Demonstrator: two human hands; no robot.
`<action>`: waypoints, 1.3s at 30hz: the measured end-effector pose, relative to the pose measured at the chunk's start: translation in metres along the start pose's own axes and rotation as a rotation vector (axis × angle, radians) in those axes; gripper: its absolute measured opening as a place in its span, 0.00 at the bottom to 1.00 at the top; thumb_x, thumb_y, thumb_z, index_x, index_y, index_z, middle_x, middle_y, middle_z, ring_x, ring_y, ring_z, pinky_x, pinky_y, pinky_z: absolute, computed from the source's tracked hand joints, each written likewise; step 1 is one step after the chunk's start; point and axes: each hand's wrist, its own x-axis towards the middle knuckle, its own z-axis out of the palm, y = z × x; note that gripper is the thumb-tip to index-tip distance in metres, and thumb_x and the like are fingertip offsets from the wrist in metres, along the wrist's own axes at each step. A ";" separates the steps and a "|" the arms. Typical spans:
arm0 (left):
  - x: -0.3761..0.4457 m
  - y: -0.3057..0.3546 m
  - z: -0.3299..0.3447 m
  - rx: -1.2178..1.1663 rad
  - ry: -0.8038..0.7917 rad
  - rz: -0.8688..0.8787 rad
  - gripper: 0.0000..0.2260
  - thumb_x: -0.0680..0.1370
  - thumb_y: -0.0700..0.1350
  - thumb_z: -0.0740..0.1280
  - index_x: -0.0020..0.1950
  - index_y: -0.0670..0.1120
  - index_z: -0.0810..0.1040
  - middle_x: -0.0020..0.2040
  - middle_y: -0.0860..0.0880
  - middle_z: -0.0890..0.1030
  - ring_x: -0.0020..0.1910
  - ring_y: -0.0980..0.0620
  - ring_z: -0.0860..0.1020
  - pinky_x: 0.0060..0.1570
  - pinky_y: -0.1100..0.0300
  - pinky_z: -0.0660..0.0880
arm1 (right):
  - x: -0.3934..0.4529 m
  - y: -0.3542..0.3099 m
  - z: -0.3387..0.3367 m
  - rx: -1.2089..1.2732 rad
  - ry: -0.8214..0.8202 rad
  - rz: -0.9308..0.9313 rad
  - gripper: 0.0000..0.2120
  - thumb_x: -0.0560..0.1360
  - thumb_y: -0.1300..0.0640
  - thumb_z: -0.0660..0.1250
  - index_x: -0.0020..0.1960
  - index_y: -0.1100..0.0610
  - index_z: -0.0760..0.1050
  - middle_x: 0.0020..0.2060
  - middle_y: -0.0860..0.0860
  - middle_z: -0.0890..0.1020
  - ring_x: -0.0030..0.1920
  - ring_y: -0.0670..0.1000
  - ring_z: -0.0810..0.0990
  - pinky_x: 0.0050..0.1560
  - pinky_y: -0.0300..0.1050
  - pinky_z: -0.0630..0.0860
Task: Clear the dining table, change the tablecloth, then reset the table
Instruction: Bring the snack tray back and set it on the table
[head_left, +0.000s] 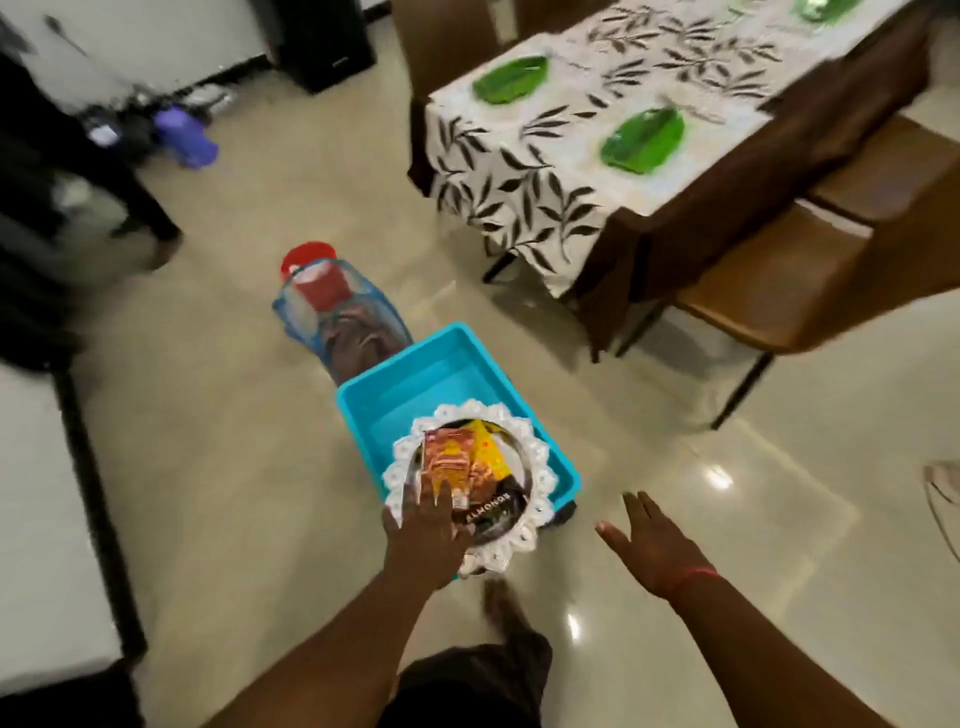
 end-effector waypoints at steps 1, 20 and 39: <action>-0.001 -0.003 -0.006 -0.062 -0.038 -0.105 0.34 0.76 0.64 0.54 0.78 0.48 0.63 0.78 0.41 0.62 0.75 0.37 0.65 0.65 0.30 0.66 | 0.012 -0.009 -0.006 -0.017 -0.036 -0.032 0.38 0.79 0.33 0.53 0.81 0.53 0.49 0.80 0.54 0.51 0.78 0.55 0.56 0.76 0.53 0.59; 0.049 -0.065 0.021 -1.494 -0.078 -0.886 0.09 0.68 0.41 0.68 0.46 0.50 0.84 0.45 0.45 0.84 0.44 0.47 0.80 0.49 0.50 0.77 | 0.189 -0.090 0.020 0.279 -0.193 0.036 0.30 0.71 0.65 0.68 0.70 0.57 0.62 0.49 0.58 0.80 0.50 0.58 0.79 0.49 0.45 0.70; 0.163 0.181 -0.132 -1.373 0.700 -0.801 0.16 0.75 0.32 0.64 0.59 0.46 0.79 0.51 0.42 0.81 0.41 0.42 0.80 0.33 0.52 0.79 | 0.210 -0.012 -0.302 0.717 -0.018 -0.394 0.23 0.70 0.69 0.68 0.57 0.48 0.66 0.38 0.43 0.77 0.39 0.44 0.76 0.41 0.34 0.71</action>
